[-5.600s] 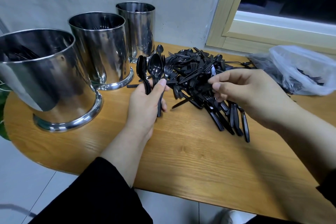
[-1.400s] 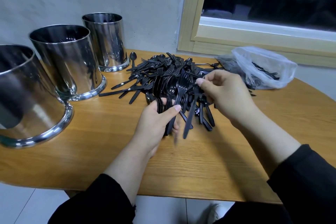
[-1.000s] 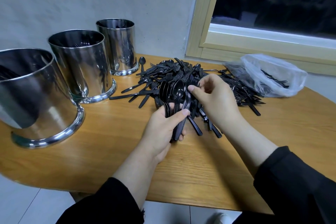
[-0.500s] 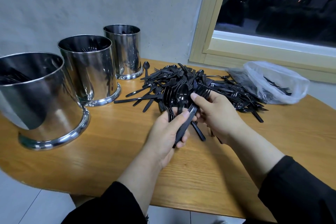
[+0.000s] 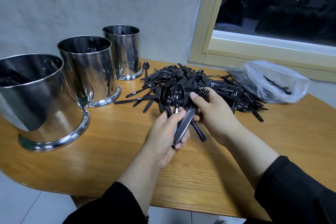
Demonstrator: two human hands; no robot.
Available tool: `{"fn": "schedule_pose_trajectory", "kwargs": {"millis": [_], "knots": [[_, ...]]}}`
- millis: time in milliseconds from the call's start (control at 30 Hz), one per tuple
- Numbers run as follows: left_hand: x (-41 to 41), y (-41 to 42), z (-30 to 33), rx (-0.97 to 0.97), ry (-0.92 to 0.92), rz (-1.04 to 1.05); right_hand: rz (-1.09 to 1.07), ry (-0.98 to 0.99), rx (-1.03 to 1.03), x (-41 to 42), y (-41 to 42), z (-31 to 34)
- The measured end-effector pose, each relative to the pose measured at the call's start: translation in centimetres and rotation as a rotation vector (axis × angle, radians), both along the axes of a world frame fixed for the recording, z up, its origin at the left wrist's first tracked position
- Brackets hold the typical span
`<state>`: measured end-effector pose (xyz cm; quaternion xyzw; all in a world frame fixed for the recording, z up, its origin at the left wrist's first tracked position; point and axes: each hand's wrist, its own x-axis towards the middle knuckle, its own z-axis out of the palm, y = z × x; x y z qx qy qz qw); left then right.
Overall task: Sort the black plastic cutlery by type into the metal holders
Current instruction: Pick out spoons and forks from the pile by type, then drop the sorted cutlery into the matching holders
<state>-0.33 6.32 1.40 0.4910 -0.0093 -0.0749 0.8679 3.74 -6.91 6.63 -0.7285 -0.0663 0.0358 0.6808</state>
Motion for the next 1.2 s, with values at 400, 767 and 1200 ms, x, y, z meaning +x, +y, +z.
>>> {"fn": "schedule_pose_trajectory", "kwargs": {"millis": [400,767,1200], "knots": [[-0.1,-0.2,0.4,0.043,0.009,0.043,0.065,0.067,0.027,-0.1,0.4,0.1],[0.0,1.5,2.9,0.281,-0.042,0.247,-0.183,-0.285,-0.405,-0.1,-1.4,4.3],[2.5,9.6,15.1,0.432,-0.175,0.533,-0.179,-0.383,-0.188,3.8,5.2,12.8]]}}
